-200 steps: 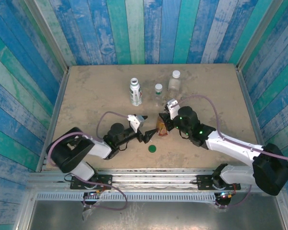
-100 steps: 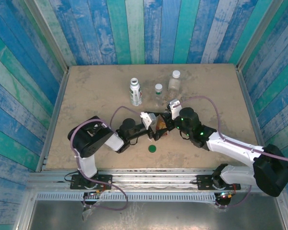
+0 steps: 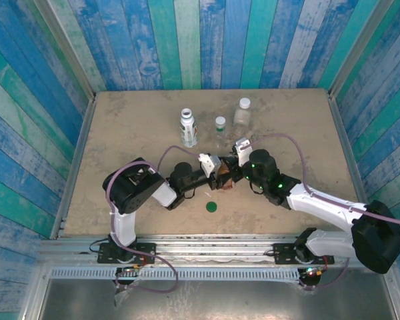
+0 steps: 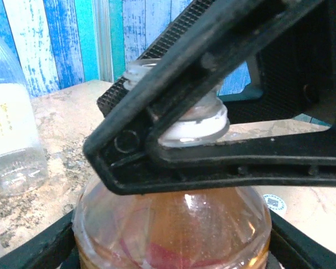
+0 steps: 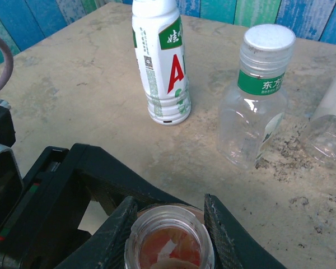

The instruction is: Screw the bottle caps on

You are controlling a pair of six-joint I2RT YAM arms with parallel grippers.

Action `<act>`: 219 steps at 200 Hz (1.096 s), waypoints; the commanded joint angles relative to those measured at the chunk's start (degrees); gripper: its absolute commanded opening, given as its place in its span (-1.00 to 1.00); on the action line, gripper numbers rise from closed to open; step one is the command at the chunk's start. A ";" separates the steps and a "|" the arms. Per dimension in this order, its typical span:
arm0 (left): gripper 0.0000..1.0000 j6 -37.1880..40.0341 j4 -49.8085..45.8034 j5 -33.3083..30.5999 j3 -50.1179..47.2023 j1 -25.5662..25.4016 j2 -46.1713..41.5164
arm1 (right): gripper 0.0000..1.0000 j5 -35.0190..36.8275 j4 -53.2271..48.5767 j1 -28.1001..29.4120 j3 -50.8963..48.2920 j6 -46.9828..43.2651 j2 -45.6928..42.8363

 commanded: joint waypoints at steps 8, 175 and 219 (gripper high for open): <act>0.16 -0.31 2.18 1.28 1.09 -0.42 2.82 | -0.73 -2.17 -3.66 0.11 0.16 0.57 1.50; 0.11 0.20 -3.31 1.66 -7.51 -0.42 -7.42 | 0.98 9.46 -35.33 -8.20 -2.81 13.24 -22.91; 0.11 0.29 -3.98 1.53 -7.82 -0.43 -8.02 | 0.98 7.55 -51.19 -14.24 2.34 17.90 -10.91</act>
